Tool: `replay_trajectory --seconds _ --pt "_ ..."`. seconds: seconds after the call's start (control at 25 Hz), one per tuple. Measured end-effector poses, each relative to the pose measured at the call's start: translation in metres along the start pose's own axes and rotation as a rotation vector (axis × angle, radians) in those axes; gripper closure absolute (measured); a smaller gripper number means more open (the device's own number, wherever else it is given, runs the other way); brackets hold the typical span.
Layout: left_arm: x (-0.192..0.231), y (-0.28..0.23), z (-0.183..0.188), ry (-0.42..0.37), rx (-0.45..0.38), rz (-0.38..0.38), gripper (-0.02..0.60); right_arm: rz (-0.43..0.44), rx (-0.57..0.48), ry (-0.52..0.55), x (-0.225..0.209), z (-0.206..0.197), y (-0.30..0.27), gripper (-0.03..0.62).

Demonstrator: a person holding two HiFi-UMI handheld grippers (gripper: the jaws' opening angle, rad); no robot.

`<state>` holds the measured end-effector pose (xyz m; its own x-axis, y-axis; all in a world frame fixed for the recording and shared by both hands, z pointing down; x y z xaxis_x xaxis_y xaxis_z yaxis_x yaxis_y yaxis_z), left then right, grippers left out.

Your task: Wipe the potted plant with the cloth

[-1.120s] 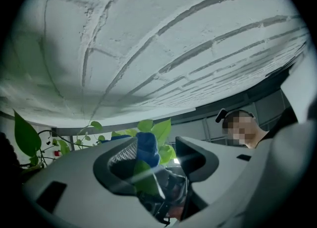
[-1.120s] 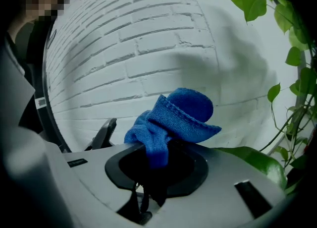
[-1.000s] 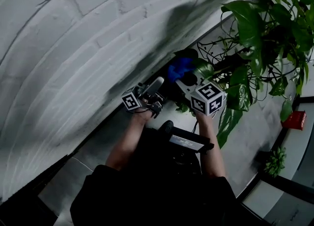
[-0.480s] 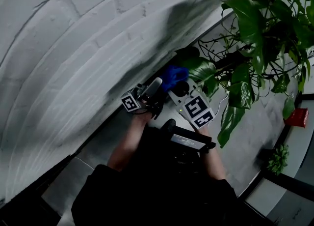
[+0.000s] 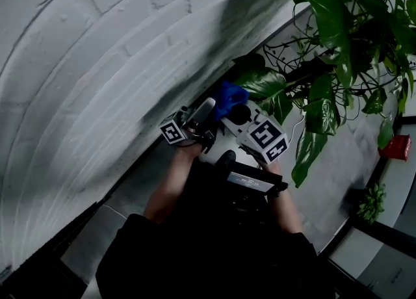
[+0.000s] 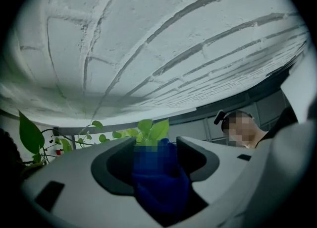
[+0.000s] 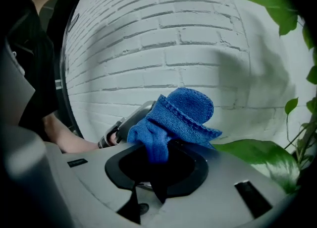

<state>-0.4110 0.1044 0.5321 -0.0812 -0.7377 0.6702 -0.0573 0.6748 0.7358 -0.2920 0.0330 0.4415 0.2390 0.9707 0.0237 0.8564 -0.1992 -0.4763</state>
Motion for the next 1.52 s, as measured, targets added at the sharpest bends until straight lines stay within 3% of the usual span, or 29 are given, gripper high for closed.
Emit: replay_trajectory --seconds 0.4,0.6,0.84,1.04,1.32,1.52 --pt "-0.006 0.013 -0.006 0.000 0.063 0.045 0.319 0.077 -0.048 -0.080 0.017 -0.013 -0.002 0.487" --pt "-0.012 0.017 -0.005 -0.096 0.143 0.103 0.310 0.092 -0.058 -0.101 0.026 -0.019 -0.006 0.487" --pt "-0.025 0.018 -0.003 -0.162 0.218 0.125 0.310 0.180 -0.123 -0.247 0.038 -0.034 -0.007 0.487" --pt "-0.036 0.022 -0.004 -0.223 0.248 0.167 0.310 0.228 -0.151 -0.287 0.048 -0.039 -0.004 0.487" --pt "-0.064 0.012 -0.014 -0.261 0.228 0.182 0.310 0.228 -0.298 -0.300 0.051 -0.039 0.046 0.487" --pt "-0.081 -0.033 -0.052 -0.284 0.233 0.124 0.310 0.121 -0.422 -0.276 0.038 -0.045 0.129 0.487"
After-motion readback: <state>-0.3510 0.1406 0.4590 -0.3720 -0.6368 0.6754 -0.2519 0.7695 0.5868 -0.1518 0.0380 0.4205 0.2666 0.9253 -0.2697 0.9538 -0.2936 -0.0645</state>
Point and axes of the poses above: the fingertips, and each gripper's own axes: y backward along the fingers, x to its left, z out of its top, the point moved 10 cm from there along y, backward along the fingers, and after that the axes turned 5 degrees about y, right-handed, at the moved point
